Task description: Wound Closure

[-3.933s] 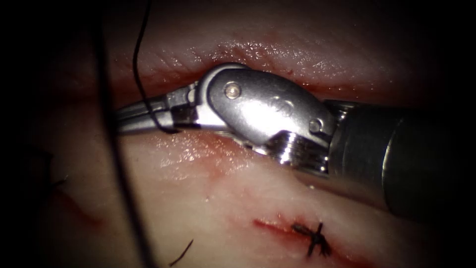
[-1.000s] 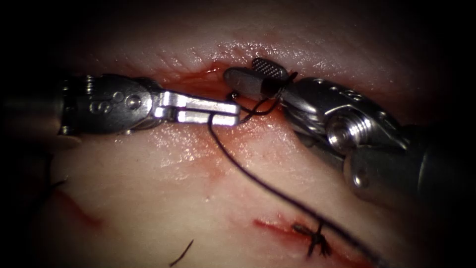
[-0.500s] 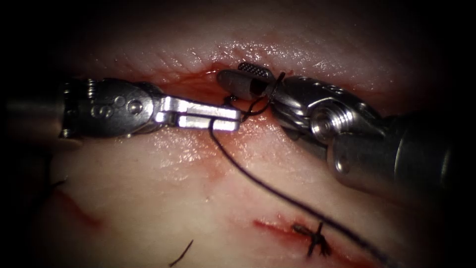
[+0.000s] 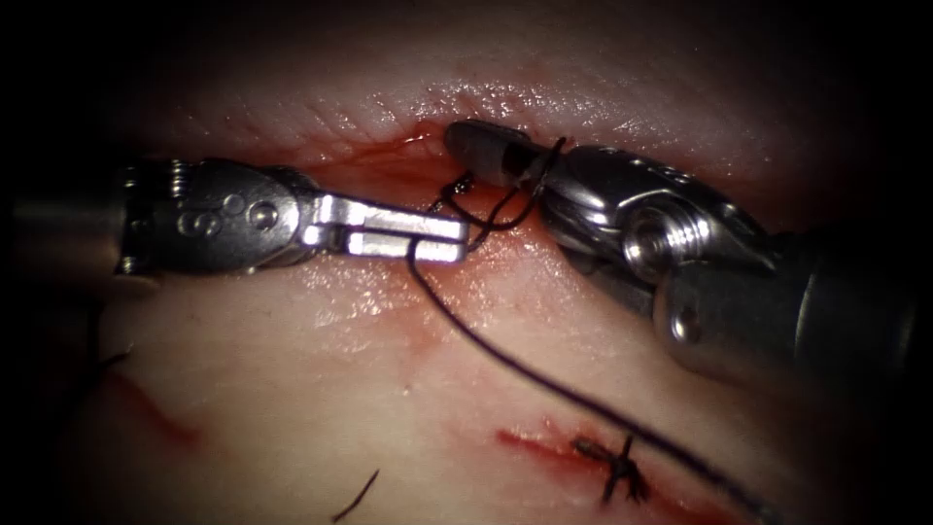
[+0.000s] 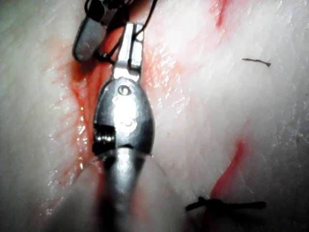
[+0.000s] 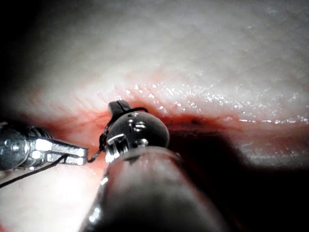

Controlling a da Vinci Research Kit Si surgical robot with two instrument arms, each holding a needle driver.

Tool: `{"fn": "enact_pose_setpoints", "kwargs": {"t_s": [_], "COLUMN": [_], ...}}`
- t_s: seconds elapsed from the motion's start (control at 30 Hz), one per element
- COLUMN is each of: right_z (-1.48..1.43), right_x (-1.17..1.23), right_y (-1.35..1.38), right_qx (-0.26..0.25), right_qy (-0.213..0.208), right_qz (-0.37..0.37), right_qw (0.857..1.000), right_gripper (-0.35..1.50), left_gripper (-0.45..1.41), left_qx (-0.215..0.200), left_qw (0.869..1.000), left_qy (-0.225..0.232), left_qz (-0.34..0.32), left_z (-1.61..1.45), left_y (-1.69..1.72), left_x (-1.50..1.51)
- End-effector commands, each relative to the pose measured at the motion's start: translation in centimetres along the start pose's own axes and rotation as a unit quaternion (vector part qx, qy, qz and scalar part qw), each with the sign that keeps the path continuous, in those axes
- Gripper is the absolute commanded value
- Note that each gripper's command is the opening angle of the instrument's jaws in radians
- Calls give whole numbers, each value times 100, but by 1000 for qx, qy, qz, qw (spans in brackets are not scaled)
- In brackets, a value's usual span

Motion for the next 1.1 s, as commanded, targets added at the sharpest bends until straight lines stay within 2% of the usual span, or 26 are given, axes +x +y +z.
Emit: {"fn": "enact_pose_setpoints", "kwargs": {"t_s": [0.03, 0.27, 0.47, 0.6, 0.73, 0.87, 1.1], "right_z": [6, -4, -7, -4, -4, -5, -7], "right_x": [2, 10, 9, 6, 3, 1, -3], "right_y": [-6, -11, -11, -12, -14, -17, -17], "right_qx": [2, 12, 11, 16, 21, 27, 32], "right_qy": [7, 32, 36, 36, 35, 34, 31], "right_qz": [-2, -38, -52, -72, -85, -95, -101], "right_qw": [1000, 999, 998, 997, 996, 994, 994], "right_gripper": [-35, -35, -35, -35, -35, -35, -35], "left_gripper": [-45, -45, -45, -45, -45, -45, -45], "left_qx": [0, 14, 36, 46, 42, 52, 80], "left_qw": [1000, 1000, 999, 998, 997, 995, 989], "left_qy": [0, -12, -23, -29, -48, -75, -115], "left_qz": [0, -16, -32, -39, -38, -46, -54], "left_z": [3, -25, -54, -53, -45, -46, -86], "left_y": [-3, -24, -53, -67, -86, -120, -179], "left_x": [-4, 8, 20, 18, 4, -17, -59]}}
